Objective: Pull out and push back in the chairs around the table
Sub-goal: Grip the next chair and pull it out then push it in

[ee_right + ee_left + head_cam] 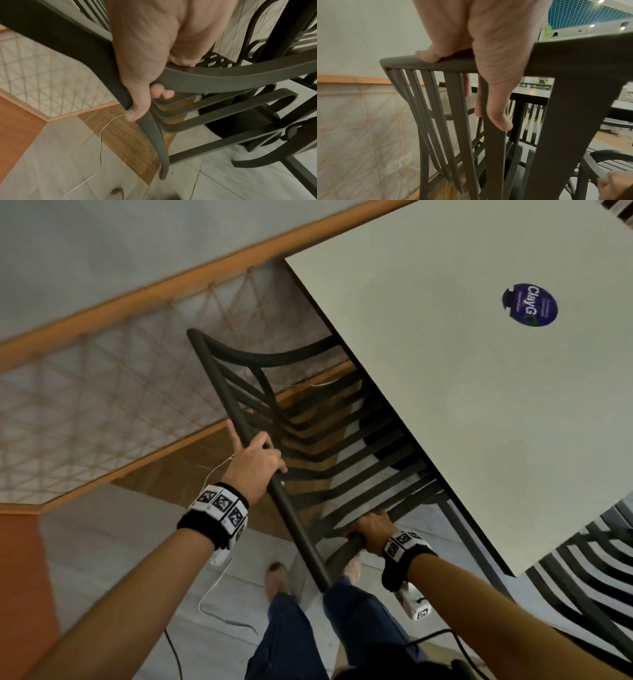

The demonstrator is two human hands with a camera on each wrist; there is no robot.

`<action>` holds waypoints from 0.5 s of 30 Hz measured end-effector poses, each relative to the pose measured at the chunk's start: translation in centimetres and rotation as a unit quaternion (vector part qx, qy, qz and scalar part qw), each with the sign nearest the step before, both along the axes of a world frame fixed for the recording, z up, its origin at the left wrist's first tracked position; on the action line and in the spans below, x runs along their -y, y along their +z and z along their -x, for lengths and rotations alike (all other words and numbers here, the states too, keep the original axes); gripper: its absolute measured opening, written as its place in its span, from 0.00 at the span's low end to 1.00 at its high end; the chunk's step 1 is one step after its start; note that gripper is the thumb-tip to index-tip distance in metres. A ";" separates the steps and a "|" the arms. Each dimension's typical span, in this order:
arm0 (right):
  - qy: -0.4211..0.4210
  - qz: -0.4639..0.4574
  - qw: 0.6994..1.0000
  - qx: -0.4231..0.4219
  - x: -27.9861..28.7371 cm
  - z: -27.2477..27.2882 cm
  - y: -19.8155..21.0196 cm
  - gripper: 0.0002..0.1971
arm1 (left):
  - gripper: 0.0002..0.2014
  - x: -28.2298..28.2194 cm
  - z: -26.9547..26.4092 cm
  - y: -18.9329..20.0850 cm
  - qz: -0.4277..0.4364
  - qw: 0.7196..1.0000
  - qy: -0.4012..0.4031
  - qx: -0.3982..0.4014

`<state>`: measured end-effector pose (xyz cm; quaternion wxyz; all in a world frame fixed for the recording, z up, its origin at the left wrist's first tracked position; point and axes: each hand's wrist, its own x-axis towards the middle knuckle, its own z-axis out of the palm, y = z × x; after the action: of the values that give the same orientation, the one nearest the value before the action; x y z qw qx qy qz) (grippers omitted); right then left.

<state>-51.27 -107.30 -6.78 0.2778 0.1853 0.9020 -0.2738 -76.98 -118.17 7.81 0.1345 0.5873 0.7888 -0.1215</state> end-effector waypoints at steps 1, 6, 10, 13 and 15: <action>0.006 0.005 1.000 0.002 -0.3 0.4 0.4 0.16 | 0.13 -0.3 0.2 0.1 0.005 1.000 0.001 -0.002; -0.010 -0.038 0.999 0.004 0.5 0.8 1.0 0.16 | 0.13 -0.7 0.2 0.6 0.021 0.999 -0.001 -0.027; -0.066 -0.083 0.994 0.005 2.2 -0.7 2.4 0.29 | 0.18 0.6 -1.7 1.3 0.042 0.997 -0.044 -0.048; -0.141 -0.081 0.986 -0.028 3.5 -2.8 4.2 0.36 | 0.17 1.3 -3.5 2.7 0.056 0.994 -0.091 -0.011; -0.197 -0.067 0.978 -0.030 4.7 -4.5 5.1 0.38 | 0.18 2.0 -5.2 3.9 0.072 0.991 -0.105 0.047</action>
<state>-46.75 -111.99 -1.65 0.1780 0.3692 0.8721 -0.2674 -71.76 -120.16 11.67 0.2002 0.6605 0.7049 -0.1634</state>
